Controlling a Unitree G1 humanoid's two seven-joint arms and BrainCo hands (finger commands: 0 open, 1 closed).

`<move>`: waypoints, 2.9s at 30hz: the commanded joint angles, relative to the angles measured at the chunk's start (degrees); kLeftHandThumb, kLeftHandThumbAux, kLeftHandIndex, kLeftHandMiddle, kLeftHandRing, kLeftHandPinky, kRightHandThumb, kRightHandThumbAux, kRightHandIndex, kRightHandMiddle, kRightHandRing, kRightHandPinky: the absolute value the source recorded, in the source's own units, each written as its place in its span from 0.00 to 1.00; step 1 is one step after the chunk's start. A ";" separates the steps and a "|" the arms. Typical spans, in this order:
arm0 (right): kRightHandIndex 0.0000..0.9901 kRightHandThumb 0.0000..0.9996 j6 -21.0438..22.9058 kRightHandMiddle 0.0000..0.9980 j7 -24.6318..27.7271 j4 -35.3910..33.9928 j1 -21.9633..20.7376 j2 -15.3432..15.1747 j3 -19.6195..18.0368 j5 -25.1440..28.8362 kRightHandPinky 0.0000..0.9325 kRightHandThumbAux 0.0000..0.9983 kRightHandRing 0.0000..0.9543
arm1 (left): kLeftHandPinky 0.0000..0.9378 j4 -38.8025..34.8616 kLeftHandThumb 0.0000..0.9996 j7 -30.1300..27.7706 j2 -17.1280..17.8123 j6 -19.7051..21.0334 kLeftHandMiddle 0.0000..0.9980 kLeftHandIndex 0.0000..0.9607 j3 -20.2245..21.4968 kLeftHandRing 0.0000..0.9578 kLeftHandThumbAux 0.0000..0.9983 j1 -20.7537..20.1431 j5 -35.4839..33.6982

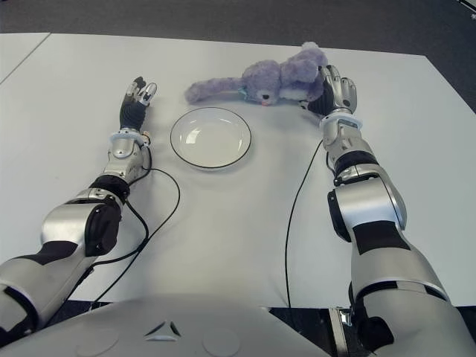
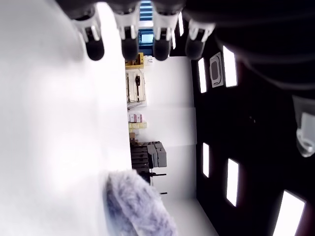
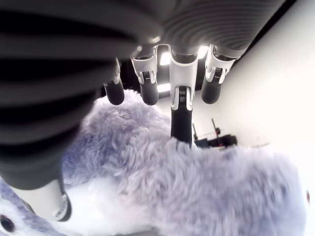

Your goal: Put the doll into the plate.

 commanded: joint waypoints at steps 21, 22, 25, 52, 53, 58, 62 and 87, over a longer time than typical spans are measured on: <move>0.20 0.30 -7.61 0.00 4.75 0.56 4.68 4.80 -7.83 7.15 0.04 0.69 0.00 | 0.02 6.40 0.00 -0.70 -3.14 5.77 0.01 0.00 -0.01 0.01 0.40 12.47 -0.03; 0.21 0.31 -7.82 0.00 5.28 0.55 4.72 4.70 -8.04 7.38 0.05 0.69 0.00 | 0.02 6.40 0.00 -0.62 -3.12 5.77 0.01 0.00 -0.11 0.01 0.40 12.48 0.08; 0.22 0.32 -8.21 0.00 6.20 0.52 4.84 4.50 -8.46 7.76 0.06 0.71 0.00 | 0.02 6.39 0.00 -0.49 -3.07 5.85 0.01 0.00 -0.30 0.01 0.40 12.49 0.27; 0.25 0.36 -8.54 0.00 9.17 0.46 11.35 4.95 -11.86 9.56 0.06 0.75 0.00 | 0.02 6.34 0.00 -1.31 -2.13 5.98 0.00 0.00 0.08 0.01 0.42 13.01 -0.19; 0.25 0.36 -8.59 0.00 9.04 0.43 11.41 5.16 -11.75 9.43 0.06 0.76 0.00 | 0.02 6.34 0.00 -1.31 -2.14 5.96 0.00 0.00 0.07 0.01 0.42 13.02 -0.18; 0.23 0.37 -9.32 0.00 10.27 0.32 12.32 6.19 -10.90 8.87 0.09 0.75 0.00 | 0.02 6.30 0.00 -1.13 -2.23 5.56 0.00 0.00 -0.20 0.01 0.41 13.03 0.09; 0.20 0.35 -10.67 0.00 10.66 0.13 13.88 7.54 -9.23 7.72 0.08 0.73 0.00 | 0.02 6.30 0.00 -1.15 -2.25 5.47 0.00 0.00 -0.04 0.01 0.41 12.95 -0.05; 0.12 0.16 -44.62 0.00 28.41 -7.81 33.18 2.26 5.13 7.72 0.19 0.74 0.09 | 0.04 6.31 0.00 -2.38 -2.56 4.98 0.01 0.00 1.39 0.01 0.42 13.08 -1.58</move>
